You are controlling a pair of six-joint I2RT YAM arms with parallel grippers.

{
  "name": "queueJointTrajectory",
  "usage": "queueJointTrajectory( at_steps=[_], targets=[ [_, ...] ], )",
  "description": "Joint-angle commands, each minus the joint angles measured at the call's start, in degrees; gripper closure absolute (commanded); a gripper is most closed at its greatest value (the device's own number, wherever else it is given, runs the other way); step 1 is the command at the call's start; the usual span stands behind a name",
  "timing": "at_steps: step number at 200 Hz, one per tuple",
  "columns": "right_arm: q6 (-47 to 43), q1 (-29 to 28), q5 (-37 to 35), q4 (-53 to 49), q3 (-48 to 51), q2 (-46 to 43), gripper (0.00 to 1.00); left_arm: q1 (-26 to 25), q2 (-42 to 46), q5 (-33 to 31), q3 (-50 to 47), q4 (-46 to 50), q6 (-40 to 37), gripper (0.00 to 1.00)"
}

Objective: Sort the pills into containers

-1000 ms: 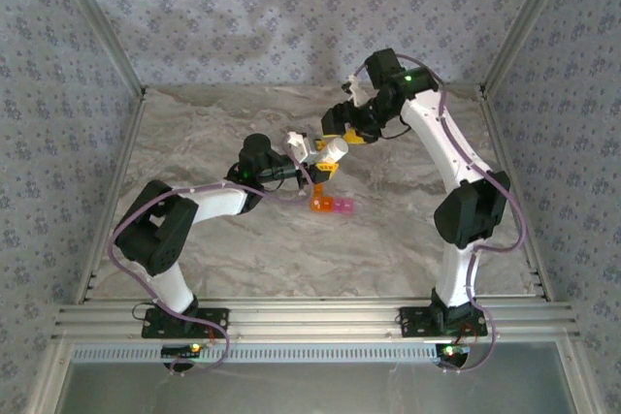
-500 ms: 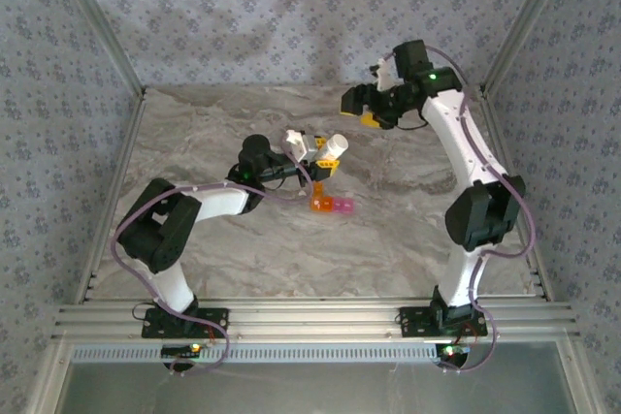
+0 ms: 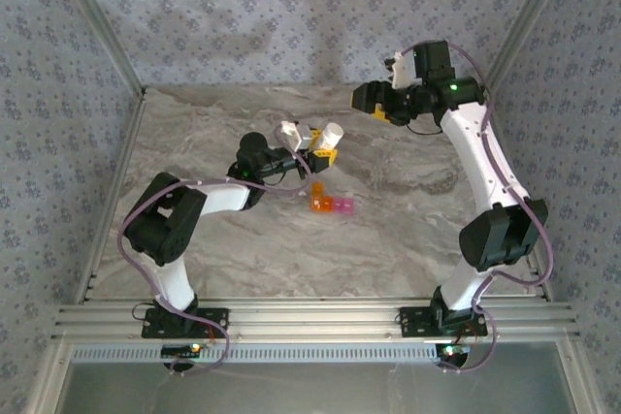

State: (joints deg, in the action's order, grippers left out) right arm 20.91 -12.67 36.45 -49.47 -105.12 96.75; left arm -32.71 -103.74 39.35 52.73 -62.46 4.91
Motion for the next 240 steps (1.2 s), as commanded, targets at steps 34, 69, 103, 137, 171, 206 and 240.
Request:
queueJointTrajectory(
  at_steps=[34,69,103,137,171,206,240],
  targets=[
    [-6.8,-3.8,0.8,-1.2,-0.6,-0.4,0.19,1.0,-1.6,1.3,3.2,-3.3,3.7,1.00],
    [-8.0,-6.2,-0.3,-1.5,-1.7,0.7,0.19,0.9,-1.8,1.8,4.0,-2.5,3.9,1.00],
    [-8.4,-7.0,-1.9,-2.7,-3.1,2.1,0.19,0.9,-1.7,2.0,4.1,-2.2,4.0,1.00],
    [-9.0,-7.7,-3.6,-3.8,-4.1,3.3,0.19,0.9,-1.5,2.2,4.2,-2.3,4.1,1.00],
    [-9.3,-8.3,-3.8,-4.4,-4.7,4.0,0.20,0.9,-1.4,2.3,4.2,-2.4,4.3,1.00],
    [-9.1,-8.5,-3.5,-4.4,-5.3,4.5,0.22,1.0,-1.3,2.3,4.2,-2.3,4.4,1.00],
    [-9.1,-9.0,-3.4,-4.4,-5.7,5.1,0.26,0.9,-1.2,2.3,4.1,-2.4,4.3,1.00]
  ],
)
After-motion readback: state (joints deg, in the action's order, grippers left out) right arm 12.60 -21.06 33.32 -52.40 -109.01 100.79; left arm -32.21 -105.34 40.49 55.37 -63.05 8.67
